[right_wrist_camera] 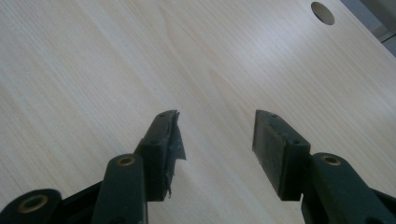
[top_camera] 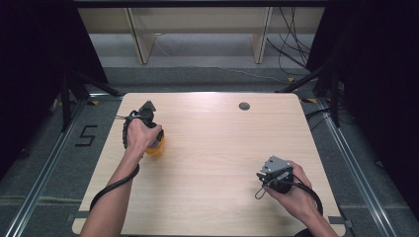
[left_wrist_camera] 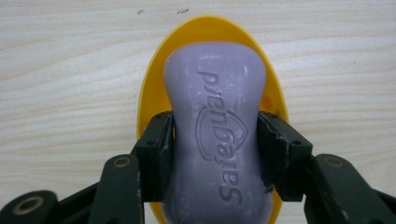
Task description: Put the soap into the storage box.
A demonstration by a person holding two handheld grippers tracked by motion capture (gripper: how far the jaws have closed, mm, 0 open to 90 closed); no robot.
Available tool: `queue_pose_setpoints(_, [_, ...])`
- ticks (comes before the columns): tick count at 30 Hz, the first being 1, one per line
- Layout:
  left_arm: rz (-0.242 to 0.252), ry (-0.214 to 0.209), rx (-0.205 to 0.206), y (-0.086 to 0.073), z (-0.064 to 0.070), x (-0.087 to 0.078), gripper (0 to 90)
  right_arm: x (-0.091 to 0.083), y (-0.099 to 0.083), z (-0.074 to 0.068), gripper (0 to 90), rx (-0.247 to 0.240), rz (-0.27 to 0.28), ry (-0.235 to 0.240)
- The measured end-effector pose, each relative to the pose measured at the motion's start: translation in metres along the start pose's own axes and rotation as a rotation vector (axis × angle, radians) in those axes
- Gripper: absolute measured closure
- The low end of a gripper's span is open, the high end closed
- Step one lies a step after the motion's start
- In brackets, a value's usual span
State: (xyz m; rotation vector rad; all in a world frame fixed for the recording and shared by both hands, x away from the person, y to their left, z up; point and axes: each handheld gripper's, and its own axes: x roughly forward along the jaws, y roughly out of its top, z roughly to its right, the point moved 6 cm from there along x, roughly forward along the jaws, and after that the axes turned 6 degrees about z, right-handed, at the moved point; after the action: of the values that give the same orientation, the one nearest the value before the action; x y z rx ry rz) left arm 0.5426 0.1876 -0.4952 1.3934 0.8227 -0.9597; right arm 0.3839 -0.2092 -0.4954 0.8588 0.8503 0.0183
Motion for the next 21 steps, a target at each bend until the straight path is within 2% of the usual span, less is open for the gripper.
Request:
queue_pose_setpoints(5, [-0.001,0.007,-0.015,-0.002,0.000,0.002,48.0,0.000,0.000,0.000,50.8,-0.002,0.000,0.002])
queue_pose_setpoints(10, [0.024,0.006,-0.033,-0.002,0.002,0.006,47.8,0.000,0.000,0.000,50.8,-0.002,0.000,0.002])
queue_pose_setpoints(12, [0.021,0.004,-0.021,-0.003,0.002,0.006,47.9,0.001,0.000,0.000,50.8,-0.003,0.000,0.003])
queue_pose_setpoints(17, [0.052,-0.001,-0.005,0.000,0.002,0.001,47.9,0.001,0.000,0.000,50.8,-0.008,0.000,0.007])
queue_pose_setpoints(21, [0.075,-0.003,-0.007,0.003,0.005,-0.006,46.2,0.000,0.000,0.000,50.8,-0.005,-0.002,0.008])
